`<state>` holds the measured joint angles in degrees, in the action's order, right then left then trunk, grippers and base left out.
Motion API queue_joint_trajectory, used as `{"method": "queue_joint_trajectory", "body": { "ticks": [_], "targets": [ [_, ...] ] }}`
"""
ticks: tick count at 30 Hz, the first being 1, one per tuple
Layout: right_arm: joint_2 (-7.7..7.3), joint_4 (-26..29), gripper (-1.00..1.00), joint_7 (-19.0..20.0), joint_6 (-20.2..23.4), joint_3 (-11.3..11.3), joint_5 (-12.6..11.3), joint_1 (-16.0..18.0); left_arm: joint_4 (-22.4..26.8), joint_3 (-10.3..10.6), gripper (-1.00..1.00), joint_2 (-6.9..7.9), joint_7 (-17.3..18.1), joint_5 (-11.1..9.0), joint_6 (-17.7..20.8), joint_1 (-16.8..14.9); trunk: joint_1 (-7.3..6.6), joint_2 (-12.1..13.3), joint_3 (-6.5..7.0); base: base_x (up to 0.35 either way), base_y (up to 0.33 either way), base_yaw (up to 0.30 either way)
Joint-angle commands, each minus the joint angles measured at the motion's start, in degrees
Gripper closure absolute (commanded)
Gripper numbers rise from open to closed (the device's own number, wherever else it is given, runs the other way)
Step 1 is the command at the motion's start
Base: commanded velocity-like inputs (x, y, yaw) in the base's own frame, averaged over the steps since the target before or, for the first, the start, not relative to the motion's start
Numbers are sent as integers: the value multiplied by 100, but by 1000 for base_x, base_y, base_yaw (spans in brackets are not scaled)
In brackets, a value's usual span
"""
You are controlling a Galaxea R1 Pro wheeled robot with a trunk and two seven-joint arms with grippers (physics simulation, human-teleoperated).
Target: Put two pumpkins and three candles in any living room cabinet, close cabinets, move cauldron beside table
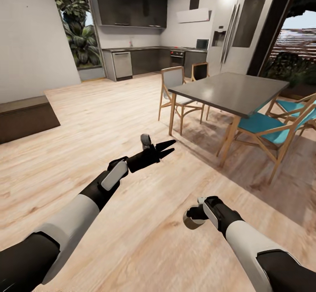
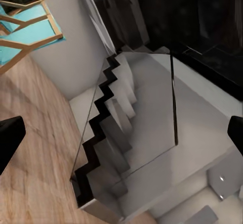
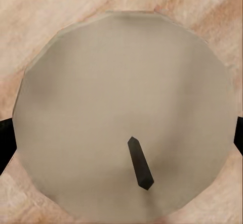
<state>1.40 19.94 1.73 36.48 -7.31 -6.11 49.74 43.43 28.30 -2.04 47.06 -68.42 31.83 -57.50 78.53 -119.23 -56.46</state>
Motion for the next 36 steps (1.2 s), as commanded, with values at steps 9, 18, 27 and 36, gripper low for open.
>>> {"method": "queue_joint_trajectory", "body": {
  "ticks": [9, 18, 27, 36],
  "targets": [
    [0, 1, 100, -6, 0, 1, -21, 1, -130, 0, -100, 37, 75, -54, -44, 42, 0, 0, 0, 70, 0, 287],
    [1, 1, 100, -6, 0, 1, -19, 1, -159, 0, -100, 37, 75, -69, -45, 53, 0, 0, 0, 1, 0, 287],
    [0, 1, 100, -6, 0, 1, -22, 1, -642, -8, -100, 25, 383, -84, -398, 150, 0, 0, 0, 0, 0, 287],
    [1, -2, 100, -6, 0, 1, -22, 1, -660, -9, -100, 28, 713, -75, -414, 151, 0, 0, 0, 0, 0, 287]
  ]
}}
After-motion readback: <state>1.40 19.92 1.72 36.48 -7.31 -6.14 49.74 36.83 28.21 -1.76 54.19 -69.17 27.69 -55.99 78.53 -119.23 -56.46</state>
